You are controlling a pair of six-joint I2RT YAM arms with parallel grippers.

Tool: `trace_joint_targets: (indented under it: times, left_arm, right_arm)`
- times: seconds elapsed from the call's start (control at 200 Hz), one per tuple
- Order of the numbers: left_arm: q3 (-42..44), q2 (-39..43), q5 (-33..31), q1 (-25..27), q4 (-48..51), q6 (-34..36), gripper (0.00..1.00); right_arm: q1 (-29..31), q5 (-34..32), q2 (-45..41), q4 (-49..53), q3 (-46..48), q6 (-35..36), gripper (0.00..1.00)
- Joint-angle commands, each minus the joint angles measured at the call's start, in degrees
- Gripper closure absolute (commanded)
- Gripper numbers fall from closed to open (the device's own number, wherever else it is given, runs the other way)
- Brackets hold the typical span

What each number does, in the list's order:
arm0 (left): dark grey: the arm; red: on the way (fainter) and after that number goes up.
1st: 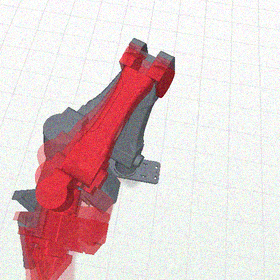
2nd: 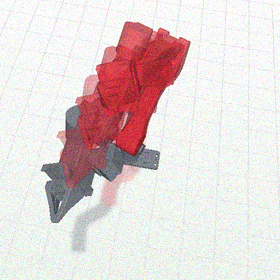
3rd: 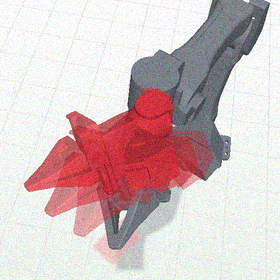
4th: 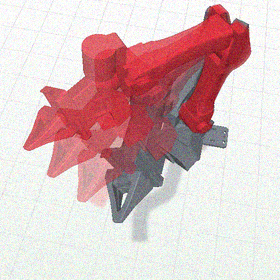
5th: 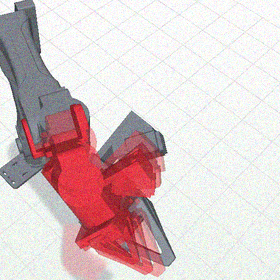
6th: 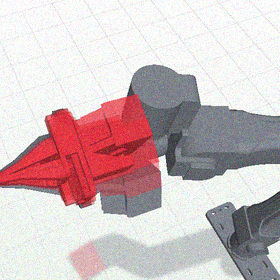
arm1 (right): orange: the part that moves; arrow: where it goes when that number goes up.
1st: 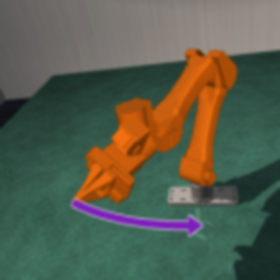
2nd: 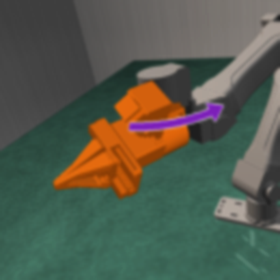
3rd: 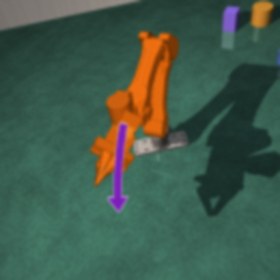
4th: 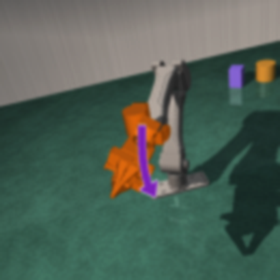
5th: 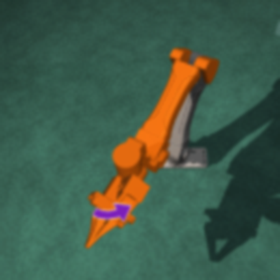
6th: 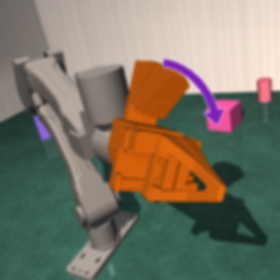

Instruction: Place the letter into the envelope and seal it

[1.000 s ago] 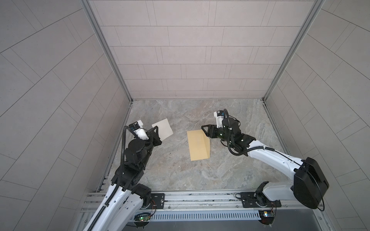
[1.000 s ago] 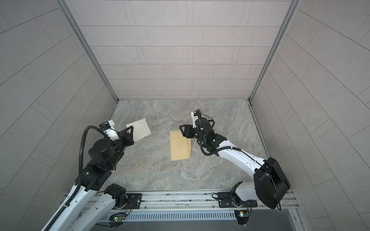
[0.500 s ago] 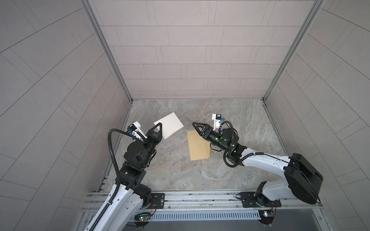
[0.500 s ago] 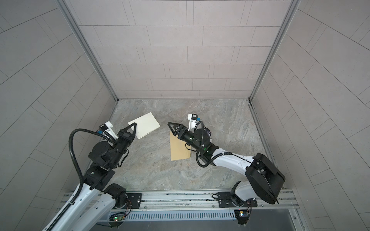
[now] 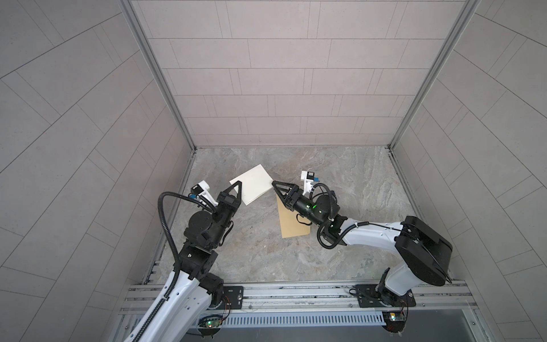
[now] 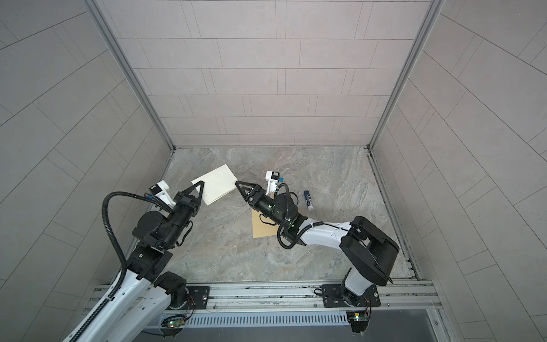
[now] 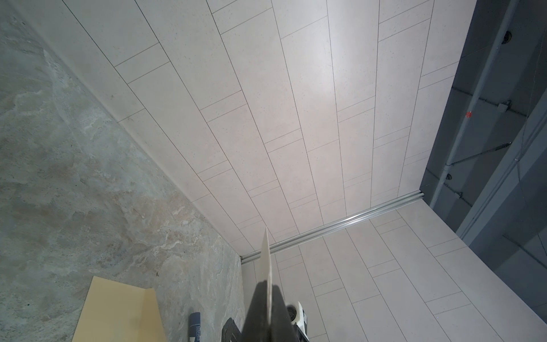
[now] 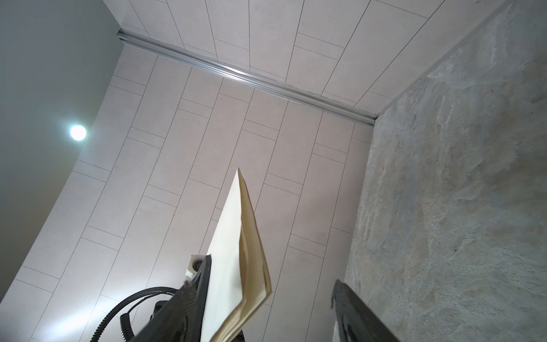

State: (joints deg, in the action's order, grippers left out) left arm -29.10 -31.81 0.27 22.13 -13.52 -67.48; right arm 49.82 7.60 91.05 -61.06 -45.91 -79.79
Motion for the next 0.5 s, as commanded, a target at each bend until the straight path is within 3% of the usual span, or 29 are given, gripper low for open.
trace_joint_targets:
  times: [0.0, 0.15, 0.495]
  left_arm:
    - [0.9, 0.2, 1.2, -0.3, -2.7, -0.2, 1.0]
    - [1.3, 0.4, 1.8, -0.3, -2.9, 0.5, 1.0]
    - [1.5, 0.4, 4.6, -0.3, -2.5, 6.9, 0.97]
  right_arm:
    - [0.9, -0.5, 1.2, -4.5, -2.5, -3.3, 0.3]
    - [1.4, -0.4, 2.5, -4.4, -4.4, -3.3, 0.43]
    - [1.3, -0.9, 3.8, -3.3, -6.2, -0.2, 1.0]
